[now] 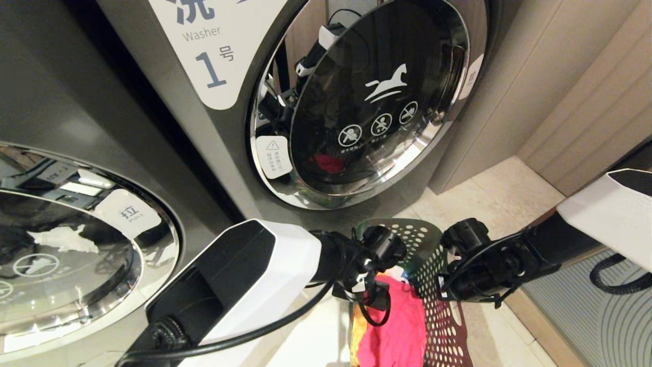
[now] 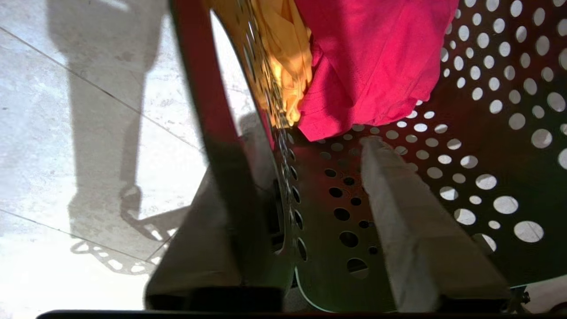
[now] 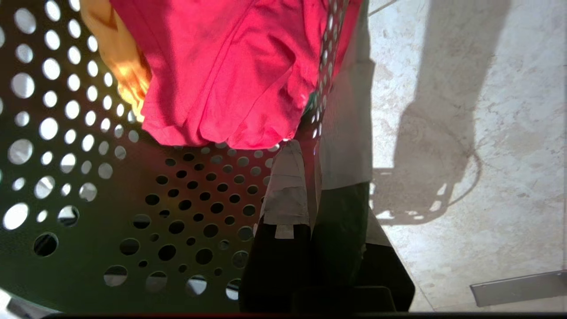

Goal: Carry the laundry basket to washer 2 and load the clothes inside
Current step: Pick up the clothes basket and put it beside the washing machine

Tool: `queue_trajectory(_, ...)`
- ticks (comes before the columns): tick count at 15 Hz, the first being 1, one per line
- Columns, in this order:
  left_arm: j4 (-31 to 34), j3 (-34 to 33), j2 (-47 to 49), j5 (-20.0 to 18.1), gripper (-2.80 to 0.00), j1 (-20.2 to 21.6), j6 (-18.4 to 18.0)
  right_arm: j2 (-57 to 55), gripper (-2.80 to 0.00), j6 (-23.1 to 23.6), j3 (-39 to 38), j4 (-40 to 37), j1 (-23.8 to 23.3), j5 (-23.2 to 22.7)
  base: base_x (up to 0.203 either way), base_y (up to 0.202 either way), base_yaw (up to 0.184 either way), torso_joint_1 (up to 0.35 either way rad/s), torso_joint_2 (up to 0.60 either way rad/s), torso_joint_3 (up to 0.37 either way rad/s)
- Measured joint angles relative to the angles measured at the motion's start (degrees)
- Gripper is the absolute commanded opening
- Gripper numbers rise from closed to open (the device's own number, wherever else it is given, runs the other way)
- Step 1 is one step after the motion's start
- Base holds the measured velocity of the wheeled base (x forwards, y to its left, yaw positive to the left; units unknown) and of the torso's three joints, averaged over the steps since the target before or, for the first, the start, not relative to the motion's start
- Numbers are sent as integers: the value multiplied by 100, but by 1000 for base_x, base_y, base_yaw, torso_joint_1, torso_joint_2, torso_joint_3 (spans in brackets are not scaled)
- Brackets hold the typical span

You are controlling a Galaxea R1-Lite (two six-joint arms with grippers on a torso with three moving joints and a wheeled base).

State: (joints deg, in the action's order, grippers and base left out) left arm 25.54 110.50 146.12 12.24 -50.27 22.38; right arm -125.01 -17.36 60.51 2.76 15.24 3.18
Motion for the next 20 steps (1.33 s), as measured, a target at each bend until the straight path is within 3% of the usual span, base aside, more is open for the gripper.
queue_trajectory(7,37,0,-162,211,0,150,83,-238,-280,132,-11,321,-50,225,0,0,0,0,0,0)
queue_trajectory(8,50,0,-219,215,0,188,93,-253,0,169,-4,328,-57,226,0,0,0,0,0,0)
queue_trajectory(15,423,-5,-690,153,0,352,160,-248,0,170,-32,328,-13,258,0,0,0,0,0,0)
queue_trajectory(20,870,-2,-1332,-218,0,358,560,31,0,173,-445,311,-15,447,0,0,0,0,0,0)
